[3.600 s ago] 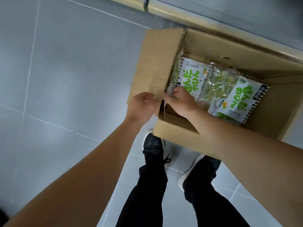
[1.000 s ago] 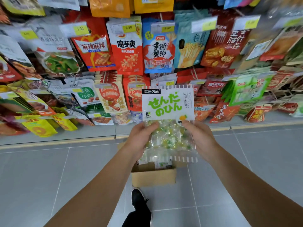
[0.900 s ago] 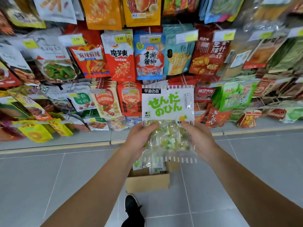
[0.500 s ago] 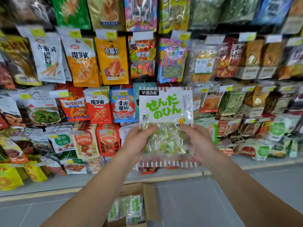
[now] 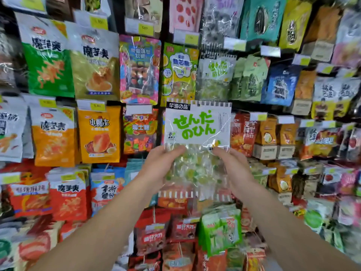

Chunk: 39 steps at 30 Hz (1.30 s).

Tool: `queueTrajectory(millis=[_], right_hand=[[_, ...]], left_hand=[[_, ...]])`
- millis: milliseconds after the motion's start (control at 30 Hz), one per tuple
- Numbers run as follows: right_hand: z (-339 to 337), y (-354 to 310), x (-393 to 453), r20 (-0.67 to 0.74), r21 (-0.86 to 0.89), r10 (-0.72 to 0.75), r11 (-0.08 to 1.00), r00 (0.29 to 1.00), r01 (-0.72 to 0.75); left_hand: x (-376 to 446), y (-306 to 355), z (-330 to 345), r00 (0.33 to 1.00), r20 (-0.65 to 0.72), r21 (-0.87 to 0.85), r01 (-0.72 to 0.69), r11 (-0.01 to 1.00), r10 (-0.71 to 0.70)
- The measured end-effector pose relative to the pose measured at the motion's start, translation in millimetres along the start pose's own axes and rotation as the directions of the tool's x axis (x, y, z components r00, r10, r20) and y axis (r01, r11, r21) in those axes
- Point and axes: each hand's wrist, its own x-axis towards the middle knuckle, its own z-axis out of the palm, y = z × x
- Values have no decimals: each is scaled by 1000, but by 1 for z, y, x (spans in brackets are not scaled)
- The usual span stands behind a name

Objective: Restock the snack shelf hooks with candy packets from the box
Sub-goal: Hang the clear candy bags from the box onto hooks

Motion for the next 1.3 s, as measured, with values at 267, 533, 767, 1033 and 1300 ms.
queueTrajectory(millis=[267, 533, 767, 1033, 1300], right_hand=[[-6, -56, 102, -29, 29, -103, 994, 994, 104], [-26, -97, 184, -15, -117, -215, 970, 977, 211], [-63, -140, 259, 95, -482, -477, 746, 874, 460], [-65, -214, 345, 290, -789, -827, 78, 481, 610], [-58, -255, 381, 392, -795, -839, -102, 377, 599]], left_hand=[[114, 42, 39, 991, 39, 69, -129, 989, 126], [187, 70, 84, 963, 8, 103, -270, 957, 271], [233, 81, 119, 915, -59, 312, -362, 878, 398], [278, 79, 137, 903, -164, 370, -316, 873, 397], [299, 93, 152, 874, -211, 399, -332, 855, 438]])
